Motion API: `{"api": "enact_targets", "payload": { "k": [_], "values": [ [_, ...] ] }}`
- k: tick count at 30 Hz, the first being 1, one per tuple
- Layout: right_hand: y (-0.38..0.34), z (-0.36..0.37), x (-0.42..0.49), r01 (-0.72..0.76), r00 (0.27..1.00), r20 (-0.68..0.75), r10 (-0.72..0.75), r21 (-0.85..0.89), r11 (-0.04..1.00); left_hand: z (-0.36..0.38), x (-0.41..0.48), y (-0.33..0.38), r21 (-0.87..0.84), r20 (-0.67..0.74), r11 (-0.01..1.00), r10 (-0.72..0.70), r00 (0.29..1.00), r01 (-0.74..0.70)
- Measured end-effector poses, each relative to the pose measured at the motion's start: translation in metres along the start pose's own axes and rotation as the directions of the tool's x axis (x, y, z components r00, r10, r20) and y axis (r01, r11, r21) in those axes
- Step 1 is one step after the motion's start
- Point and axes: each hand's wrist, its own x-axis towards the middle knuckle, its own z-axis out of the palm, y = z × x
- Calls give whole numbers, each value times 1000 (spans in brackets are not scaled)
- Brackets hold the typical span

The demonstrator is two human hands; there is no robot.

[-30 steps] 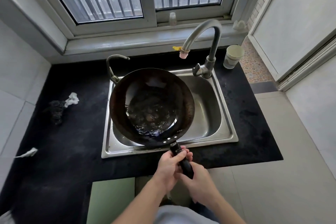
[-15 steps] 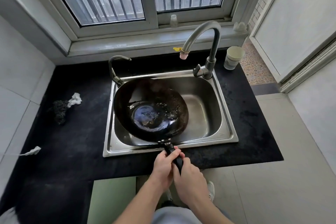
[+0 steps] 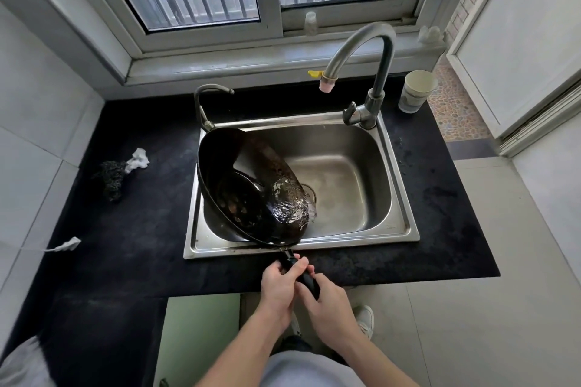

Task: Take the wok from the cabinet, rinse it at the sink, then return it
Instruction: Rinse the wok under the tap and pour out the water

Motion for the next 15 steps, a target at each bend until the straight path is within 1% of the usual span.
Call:
{"api": "enact_targets", "payload": {
  "k": [9, 13, 15],
  "values": [
    [-1, 0, 2, 30, 994, 99, -37, 77, 997, -6, -4, 2, 54, -52, 996, 67, 996, -64],
    [-7, 0, 0, 54, 989, 128, -72, 140, 989, -8, -5, 3, 108, -73, 989, 106, 992, -98],
    [-9, -1, -1, 44, 988, 138, -69, 181, 983, -8, -5, 3, 111, -81, 989, 111, 991, -101]
  ]
}}
